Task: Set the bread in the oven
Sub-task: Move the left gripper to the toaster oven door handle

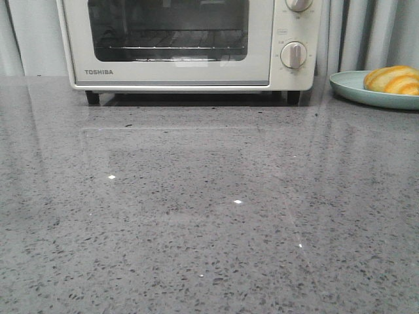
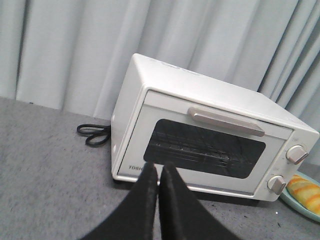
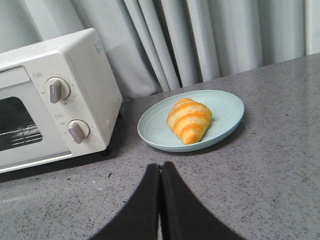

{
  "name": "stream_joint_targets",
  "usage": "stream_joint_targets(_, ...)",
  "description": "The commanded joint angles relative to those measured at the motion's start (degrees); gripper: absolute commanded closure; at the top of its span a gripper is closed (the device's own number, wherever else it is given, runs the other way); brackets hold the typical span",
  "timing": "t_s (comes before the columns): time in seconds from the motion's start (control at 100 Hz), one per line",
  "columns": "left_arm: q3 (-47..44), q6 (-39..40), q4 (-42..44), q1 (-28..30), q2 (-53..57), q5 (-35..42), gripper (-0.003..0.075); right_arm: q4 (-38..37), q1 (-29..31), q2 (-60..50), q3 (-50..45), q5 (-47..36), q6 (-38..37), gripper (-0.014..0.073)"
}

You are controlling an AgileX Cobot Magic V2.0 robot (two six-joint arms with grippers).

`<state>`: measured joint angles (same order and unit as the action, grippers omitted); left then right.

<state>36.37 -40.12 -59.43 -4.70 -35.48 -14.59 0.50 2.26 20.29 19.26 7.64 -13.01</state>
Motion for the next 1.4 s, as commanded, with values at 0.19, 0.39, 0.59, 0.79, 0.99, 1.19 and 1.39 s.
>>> stream_joint_targets(0.19, 24.7, -11.9, -0.5, -13.0, -24.3, 2.2, 0.0741, -2.8, -6.8, 5.9, 2.9, -5.7, 0.3, 0.0661)
stream_joint_targets(0.39, 36.6, -12.0, -0.7, -17.6, -38.1, 1.6, 0.0741, -2.8, -8.6, 6.0, 2.9, -5.2, 0.3, 0.0661)
stream_joint_targets(0.59, 40.2, -12.0, -3.5, -18.0, -45.5, 1.9, 0.0741, -2.8, -8.6, 6.0, 2.9, -4.9, 0.3, 0.0661)
stream_joint_targets(0.79, 40.8, -12.0, -3.5, -18.0, -50.1, 3.3, 0.0741, -2.8, -8.6, 6.0, 2.9, -4.8, 0.3, 0.0661)
stream_joint_targets(0.99, 40.8, -12.0, -3.5, -18.0, -52.1, 8.0, 0.0741, -2.8, -8.6, 6.0, 2.9, -4.8, 0.3, 0.0661)
stream_joint_targets(1.19, 40.8, -12.0, -3.4, -18.0, -52.9, 10.7, 0.0741, -2.8, -8.6, 6.0, 2.9, -4.5, 0.3, 0.0661)
stream_joint_targets(1.39, 40.8, -12.0, -2.4, -18.0, -53.8, 10.4, 0.0741, -2.8, -8.6, 6.0, 2.9, -3.5, 0.3, 0.0661)
